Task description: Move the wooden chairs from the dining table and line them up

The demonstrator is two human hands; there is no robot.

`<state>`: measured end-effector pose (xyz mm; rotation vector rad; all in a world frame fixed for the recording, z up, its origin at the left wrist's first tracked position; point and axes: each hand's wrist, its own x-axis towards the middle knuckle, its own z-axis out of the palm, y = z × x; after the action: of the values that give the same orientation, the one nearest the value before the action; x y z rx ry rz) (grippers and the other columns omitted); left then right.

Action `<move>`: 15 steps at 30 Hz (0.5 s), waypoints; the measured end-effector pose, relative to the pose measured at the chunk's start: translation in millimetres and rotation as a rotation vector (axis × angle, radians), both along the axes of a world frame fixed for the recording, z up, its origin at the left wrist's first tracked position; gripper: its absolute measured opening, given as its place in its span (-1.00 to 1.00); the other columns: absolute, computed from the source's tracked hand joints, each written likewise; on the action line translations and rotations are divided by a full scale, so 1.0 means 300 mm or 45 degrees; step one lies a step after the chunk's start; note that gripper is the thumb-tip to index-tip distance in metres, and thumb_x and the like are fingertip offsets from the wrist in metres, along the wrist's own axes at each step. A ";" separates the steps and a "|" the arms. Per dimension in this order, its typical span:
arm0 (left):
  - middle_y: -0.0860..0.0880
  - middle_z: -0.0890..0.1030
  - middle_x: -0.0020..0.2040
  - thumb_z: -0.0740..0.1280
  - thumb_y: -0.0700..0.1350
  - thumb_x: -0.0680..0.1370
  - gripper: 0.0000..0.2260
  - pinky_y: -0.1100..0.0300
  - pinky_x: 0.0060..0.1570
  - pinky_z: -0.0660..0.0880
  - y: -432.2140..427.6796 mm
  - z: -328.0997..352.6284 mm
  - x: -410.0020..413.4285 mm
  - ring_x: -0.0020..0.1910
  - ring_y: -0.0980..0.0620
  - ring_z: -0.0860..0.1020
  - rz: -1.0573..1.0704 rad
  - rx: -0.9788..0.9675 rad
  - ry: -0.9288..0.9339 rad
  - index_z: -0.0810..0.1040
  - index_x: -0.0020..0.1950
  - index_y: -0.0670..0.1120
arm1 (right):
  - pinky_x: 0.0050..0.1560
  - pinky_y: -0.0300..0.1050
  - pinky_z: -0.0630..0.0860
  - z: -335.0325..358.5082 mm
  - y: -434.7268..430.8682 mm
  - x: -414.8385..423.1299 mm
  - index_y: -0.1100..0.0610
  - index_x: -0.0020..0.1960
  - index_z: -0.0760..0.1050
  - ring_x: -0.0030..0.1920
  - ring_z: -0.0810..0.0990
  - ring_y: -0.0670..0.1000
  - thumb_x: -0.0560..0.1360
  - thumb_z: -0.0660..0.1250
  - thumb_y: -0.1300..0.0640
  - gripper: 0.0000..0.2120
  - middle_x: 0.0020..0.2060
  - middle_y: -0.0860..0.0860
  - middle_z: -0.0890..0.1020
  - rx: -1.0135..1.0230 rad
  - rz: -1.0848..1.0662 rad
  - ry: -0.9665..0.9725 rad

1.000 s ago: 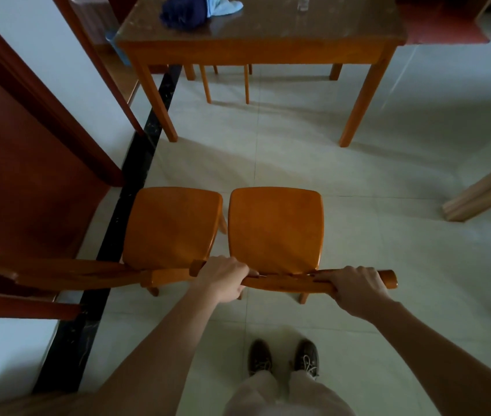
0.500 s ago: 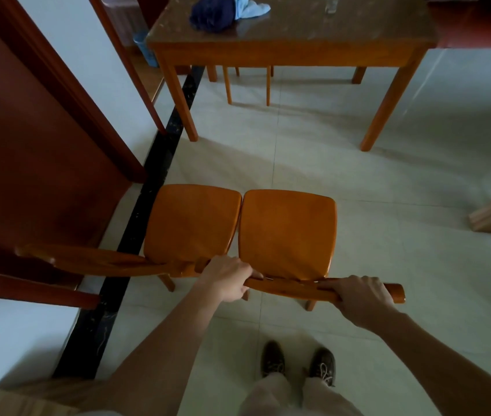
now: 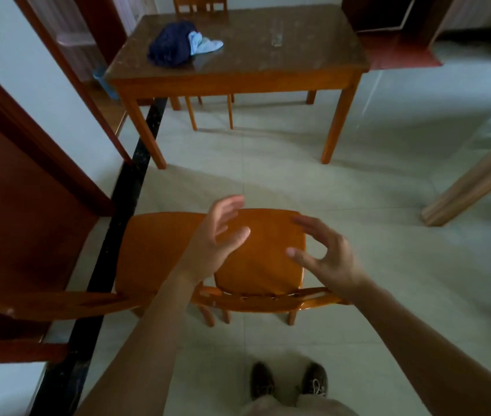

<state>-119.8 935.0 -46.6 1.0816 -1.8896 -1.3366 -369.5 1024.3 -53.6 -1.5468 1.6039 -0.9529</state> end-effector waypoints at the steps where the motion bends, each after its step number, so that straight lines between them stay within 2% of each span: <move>1: 0.27 0.43 0.51 0.38 0.32 0.53 -0.48 -0.03 0.52 0.36 -0.015 0.042 -0.039 0.51 0.22 0.41 0.019 -0.033 0.071 0.30 0.46 0.44 | 0.30 -0.05 0.54 0.048 -0.010 -0.010 -0.20 0.47 0.37 0.41 0.51 -0.01 0.33 0.35 -0.54 -0.20 0.42 -0.13 0.52 -0.057 -0.040 -0.024; 3: 0.18 0.41 0.55 0.41 0.36 0.49 -0.37 0.01 0.49 0.38 -0.038 0.114 -0.123 0.52 0.17 0.41 0.013 -0.135 0.169 0.27 0.51 0.36 | 0.37 0.13 0.53 0.126 -0.017 -0.055 -0.14 0.48 0.39 0.42 0.52 0.00 0.38 0.39 -0.44 -0.24 0.43 -0.13 0.52 -0.169 -0.097 -0.062; 5: 0.12 0.40 0.57 0.41 0.44 0.44 -0.29 0.03 0.48 0.39 -0.051 0.163 -0.206 0.53 0.14 0.41 -0.016 -0.196 0.248 0.25 0.52 0.32 | 0.37 0.17 0.53 0.183 -0.015 -0.125 -0.07 0.50 0.39 0.41 0.53 -0.02 0.42 0.44 -0.30 -0.28 0.44 -0.10 0.52 -0.295 -0.153 -0.101; 7: 0.09 0.38 0.58 0.44 0.40 0.44 -0.28 -0.01 0.50 0.40 -0.054 0.199 -0.296 0.53 0.11 0.40 -0.068 -0.232 0.281 0.25 0.52 0.30 | 0.35 0.18 0.55 0.232 -0.003 -0.215 -0.03 0.51 0.37 0.40 0.55 -0.02 0.45 0.48 -0.18 -0.30 0.44 -0.05 0.52 -0.427 -0.201 -0.145; 10: 0.08 0.36 0.59 0.47 0.24 0.46 -0.30 -0.10 0.51 0.39 -0.059 0.247 -0.462 0.55 0.06 0.38 -0.200 -0.329 0.271 0.25 0.54 0.26 | 0.36 0.15 0.54 0.292 0.023 -0.366 -0.07 0.53 0.32 0.41 0.54 -0.02 0.47 0.50 -0.10 -0.30 0.47 -0.04 0.50 -0.574 -0.268 -0.158; 12: 0.13 0.35 0.59 0.45 0.17 0.47 -0.32 -0.07 0.51 0.40 -0.061 0.289 -0.597 0.55 0.08 0.37 -0.292 -0.410 0.267 0.25 0.53 0.28 | 0.37 0.12 0.54 0.323 0.043 -0.477 -0.05 0.55 0.30 0.43 0.53 -0.02 0.47 0.51 -0.08 -0.28 0.49 -0.05 0.48 -0.634 -0.314 -0.149; 15: 0.22 0.36 0.57 0.46 0.17 0.46 -0.33 -0.01 0.49 0.41 -0.068 0.329 -0.824 0.55 0.12 0.37 -0.390 -0.486 0.267 0.27 0.53 0.29 | 0.38 0.10 0.53 0.353 0.077 -0.673 -0.03 0.57 0.29 0.43 0.51 -0.04 0.46 0.52 -0.09 -0.24 0.52 -0.08 0.44 -0.666 -0.376 -0.116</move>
<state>-367.0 914.5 52.0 0.4592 -2.0920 -1.1259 -571.4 1047.3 52.3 -1.5873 1.6254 -1.6860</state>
